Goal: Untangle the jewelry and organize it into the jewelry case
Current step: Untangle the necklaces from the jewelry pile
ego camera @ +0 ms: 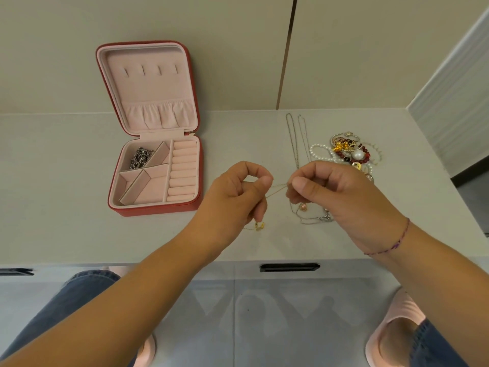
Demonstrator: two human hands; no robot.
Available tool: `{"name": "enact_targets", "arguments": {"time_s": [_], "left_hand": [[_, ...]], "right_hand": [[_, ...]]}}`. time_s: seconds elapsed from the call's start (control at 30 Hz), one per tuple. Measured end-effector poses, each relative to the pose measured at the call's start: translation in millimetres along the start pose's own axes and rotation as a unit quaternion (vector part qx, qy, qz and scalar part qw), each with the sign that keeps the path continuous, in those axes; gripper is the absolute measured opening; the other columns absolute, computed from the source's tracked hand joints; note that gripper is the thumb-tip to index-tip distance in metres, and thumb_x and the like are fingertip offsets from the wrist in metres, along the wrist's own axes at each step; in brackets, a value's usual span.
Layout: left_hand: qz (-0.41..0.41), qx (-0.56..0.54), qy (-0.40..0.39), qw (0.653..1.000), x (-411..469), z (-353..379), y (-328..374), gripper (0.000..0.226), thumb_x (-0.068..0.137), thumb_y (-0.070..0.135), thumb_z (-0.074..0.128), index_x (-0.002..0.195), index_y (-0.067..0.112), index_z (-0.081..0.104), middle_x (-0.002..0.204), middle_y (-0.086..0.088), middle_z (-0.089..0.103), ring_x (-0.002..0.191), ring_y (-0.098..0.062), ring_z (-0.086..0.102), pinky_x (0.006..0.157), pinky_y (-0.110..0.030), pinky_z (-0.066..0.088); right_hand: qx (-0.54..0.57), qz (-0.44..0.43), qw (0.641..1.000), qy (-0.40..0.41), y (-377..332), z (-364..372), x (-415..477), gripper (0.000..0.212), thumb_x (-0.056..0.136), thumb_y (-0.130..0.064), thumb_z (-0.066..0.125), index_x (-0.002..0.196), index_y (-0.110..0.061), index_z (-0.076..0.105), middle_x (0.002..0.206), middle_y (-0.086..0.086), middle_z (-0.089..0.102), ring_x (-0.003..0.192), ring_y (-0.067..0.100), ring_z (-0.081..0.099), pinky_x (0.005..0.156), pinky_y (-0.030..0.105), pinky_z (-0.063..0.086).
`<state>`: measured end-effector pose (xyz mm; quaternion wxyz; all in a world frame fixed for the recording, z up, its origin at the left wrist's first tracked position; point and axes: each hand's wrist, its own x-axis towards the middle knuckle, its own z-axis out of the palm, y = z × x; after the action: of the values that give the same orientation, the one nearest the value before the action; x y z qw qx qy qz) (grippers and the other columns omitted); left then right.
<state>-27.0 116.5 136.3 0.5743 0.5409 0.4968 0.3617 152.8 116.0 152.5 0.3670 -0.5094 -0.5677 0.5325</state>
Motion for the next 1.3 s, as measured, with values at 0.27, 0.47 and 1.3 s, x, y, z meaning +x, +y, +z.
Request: {"name": "enact_targets", "arguments": {"time_s": [0.27, 0.47, 1.3], "left_hand": [[0.067, 0.045, 0.015, 0.997, -3.0, 1.0, -1.2, 0.008, 0.086, 0.017, 0.068, 0.091, 0.022, 0.064, 0.098, 0.004, 0.073, 0.038, -0.005, 0.031, 0.046, -0.018, 0.036], [0.097, 0.055, 0.043, 0.993, -5.5, 2.2, 1.2, 0.013, 0.076, 0.026, 0.075, 0.083, 0.023, 0.065, 0.077, 0.012, 0.066, 0.039, -0.006, 0.031, 0.043, -0.018, 0.031], [0.016, -0.010, 0.021, 1.000, -7.6, 6.1, 6.6, 0.005, 0.082, 0.024, 0.070, 0.078, 0.023, 0.072, 0.061, -0.012, 0.040, 0.059, -0.022, 0.034, 0.056, -0.024, 0.034]], "right_hand": [[0.004, -0.019, 1.000, -0.022, -3.2, 1.9, -0.3, 0.011, 0.090, -0.010, 0.056, 0.083, -0.011, 0.066, 0.062, -0.007, 0.061, 0.061, 0.005, 0.055, 0.064, 0.015, 0.046], [0.018, -0.010, 1.000, -0.018, -4.7, 2.2, -1.2, 0.011, 0.088, -0.013, 0.059, 0.082, -0.011, 0.068, 0.061, -0.005, 0.060, 0.061, 0.007, 0.055, 0.064, 0.015, 0.047], [0.016, -0.002, 1.000, 0.002, -4.8, 2.8, 0.7, 0.012, 0.079, -0.024, 0.066, 0.080, -0.012, 0.068, 0.062, -0.006, 0.063, 0.060, 0.005, 0.057, 0.063, 0.014, 0.047]]}}
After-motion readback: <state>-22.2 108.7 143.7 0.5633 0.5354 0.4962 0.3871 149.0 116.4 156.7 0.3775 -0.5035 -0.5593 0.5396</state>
